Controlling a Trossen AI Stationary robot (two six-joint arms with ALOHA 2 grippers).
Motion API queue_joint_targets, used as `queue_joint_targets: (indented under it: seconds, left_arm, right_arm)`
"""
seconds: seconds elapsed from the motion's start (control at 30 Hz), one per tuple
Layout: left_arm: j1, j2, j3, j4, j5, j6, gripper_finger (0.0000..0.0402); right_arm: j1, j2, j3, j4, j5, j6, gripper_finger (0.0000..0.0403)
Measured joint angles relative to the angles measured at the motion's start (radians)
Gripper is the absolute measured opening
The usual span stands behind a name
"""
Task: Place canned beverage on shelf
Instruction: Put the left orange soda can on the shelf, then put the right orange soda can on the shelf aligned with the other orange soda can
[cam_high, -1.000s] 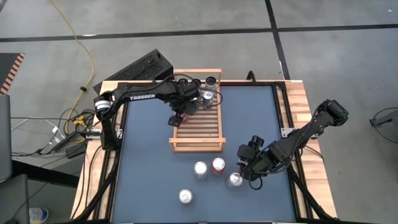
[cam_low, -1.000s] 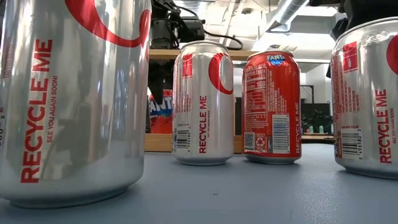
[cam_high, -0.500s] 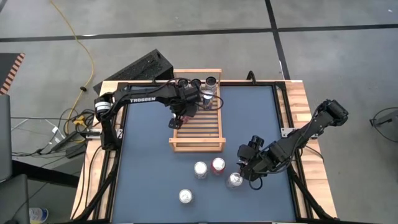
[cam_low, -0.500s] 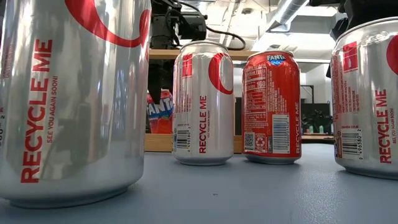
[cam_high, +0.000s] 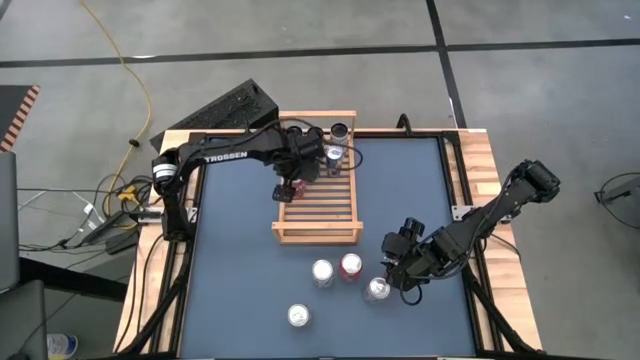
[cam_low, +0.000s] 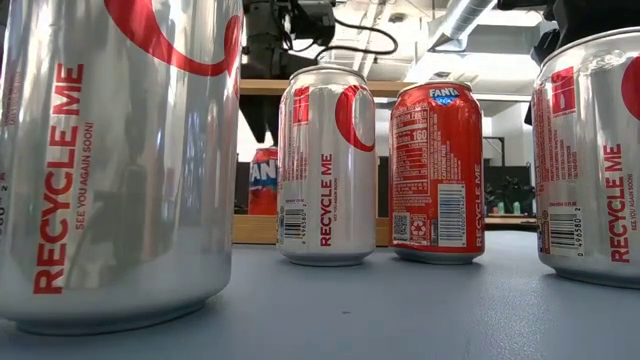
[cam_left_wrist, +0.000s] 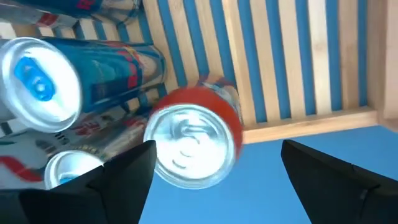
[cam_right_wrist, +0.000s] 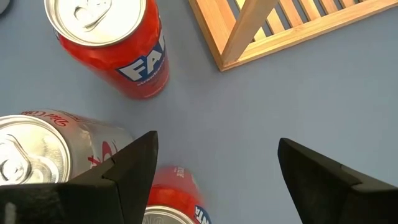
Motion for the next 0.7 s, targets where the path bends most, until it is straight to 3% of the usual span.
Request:
queue_joint_targets:
  seconds: [0.37, 0.53, 0.7]
  left_arm:
    - [-0.027, 0.0, 0.18, -0.198, -0.124, -0.025, 0.0334]
    - [-0.117, -0.021, 0.291, -0.265, -0.124, -0.085, 0.0334]
    - [-0.228, -0.078, 0.374, -0.305, -0.09, -0.242, 0.0334]
  right_arm:
    - [0.0, 0.0, 0.0, 0.013, 0.001, -0.032, 0.0317]
    - [-0.017, 0.0, 0.012, 0.053, 0.0, -0.108, 0.0317]
    - [-0.027, -0.001, 0.075, 0.04, 0.001, -0.202, 0.0317]
